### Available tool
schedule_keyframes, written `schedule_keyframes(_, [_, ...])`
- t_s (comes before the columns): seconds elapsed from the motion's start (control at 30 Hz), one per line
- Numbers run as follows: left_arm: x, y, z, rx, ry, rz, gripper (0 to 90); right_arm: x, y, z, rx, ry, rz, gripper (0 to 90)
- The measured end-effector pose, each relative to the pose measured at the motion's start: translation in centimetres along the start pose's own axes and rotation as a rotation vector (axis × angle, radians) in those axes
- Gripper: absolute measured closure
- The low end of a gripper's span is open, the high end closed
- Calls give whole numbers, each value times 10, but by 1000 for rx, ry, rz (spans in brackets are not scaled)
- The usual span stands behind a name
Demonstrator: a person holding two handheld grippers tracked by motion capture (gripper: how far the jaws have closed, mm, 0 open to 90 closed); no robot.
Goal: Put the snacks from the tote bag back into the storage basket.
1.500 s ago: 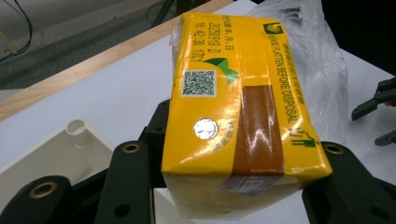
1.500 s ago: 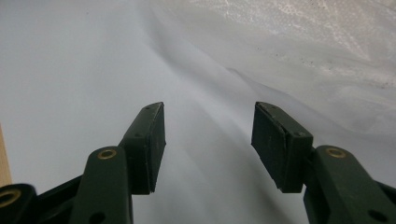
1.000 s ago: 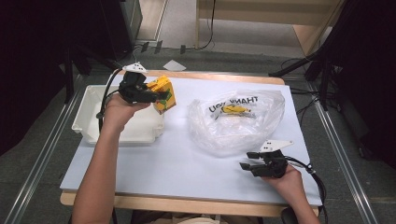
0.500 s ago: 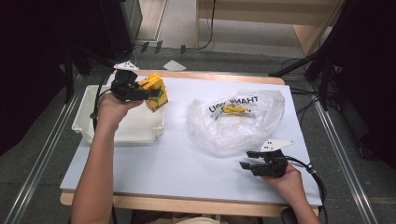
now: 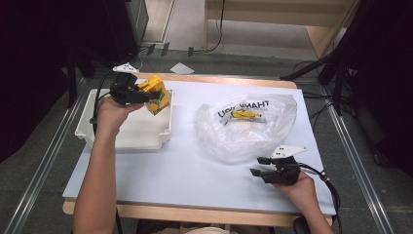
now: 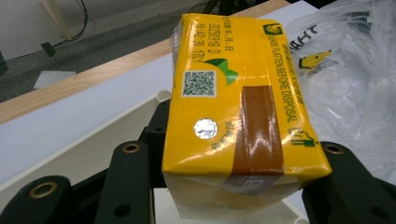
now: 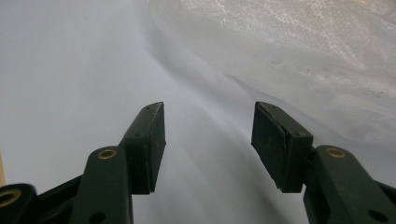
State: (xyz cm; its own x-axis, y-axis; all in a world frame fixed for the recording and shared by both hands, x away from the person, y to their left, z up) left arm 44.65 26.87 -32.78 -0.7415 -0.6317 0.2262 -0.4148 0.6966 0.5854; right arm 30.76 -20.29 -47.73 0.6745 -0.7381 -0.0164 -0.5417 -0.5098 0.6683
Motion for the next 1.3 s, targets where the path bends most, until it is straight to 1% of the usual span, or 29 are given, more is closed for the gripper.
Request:
schedule_keyframes(0.13, [-6, 0, 2, -2, 12, -8, 524, 0, 0, 0, 2, 4, 0, 455])
schedule_keyframes(0.17, [-7, 0, 2, -4, 12, -16, 524, 0, 0, 0, 2, 5, 0, 455])
schedule_keyframes(0.3, [-14, 1, 5, 7, 32, 2, 523, -1, 0, 1, -4, 6, 2, 455])
schedule_keyframes(0.4, [-19, 1, 7, 3, 35, -21, 524, -1, 0, 0, -4, 7, 2, 455])
schedule_keyframes(0.47, [-22, 0, 8, 3, 41, -18, 524, -1, 1, 1, -5, 9, 6, 455])
schedule_keyframes(0.57, [-25, -2, 9, 0, 41, -25, 524, -1, 2, 1, 1, 7, 12, 455])
schedule_keyframes(0.63, [-27, -5, 9, -7, 31, -30, 524, -1, 1, 1, -7, 8, 10, 455])
schedule_keyframes(0.67, [-28, -7, 10, -7, 28, -26, 524, -1, 1, 1, -12, 9, 11, 455])
schedule_keyframes(0.77, [-33, -13, 12, -2, 37, -22, 524, -2, 0, 1, -12, 8, 11, 455])
schedule_keyframes(0.87, [-36, -18, 15, -20, 42, -38, 524, -2, 1, 2, -14, 11, 12, 454])
schedule_keyframes(1.03, [-41, -30, 20, -34, 46, -81, 524, -4, 1, 2, -14, 14, 7, 453])
schedule_keyframes(1.1, [-43, -34, 21, -43, 43, -79, 524, -4, 1, 2, -16, 14, 9, 453])
schedule_keyframes(1.2, [-44, -40, 23, -49, 40, -91, 524, -4, 2, 3, -15, 14, 11, 453])
schedule_keyframes(1.3, [-45, -47, 25, -72, 38, -97, 523, -5, 2, 3, -19, 14, 10, 450])
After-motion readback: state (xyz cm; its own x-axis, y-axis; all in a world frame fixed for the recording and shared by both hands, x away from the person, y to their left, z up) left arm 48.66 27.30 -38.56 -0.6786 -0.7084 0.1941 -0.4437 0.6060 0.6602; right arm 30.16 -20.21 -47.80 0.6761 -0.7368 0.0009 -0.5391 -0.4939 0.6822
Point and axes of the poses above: each handheld gripper's, and its own axes: y roughly backward along the jaws, z roughly out of its underside, x roughly to its right, the point moved 1 cm from there along -y, roughly forward along the jaws, and after that the axes turned 13 degrees about z, right-handed, at the moved point
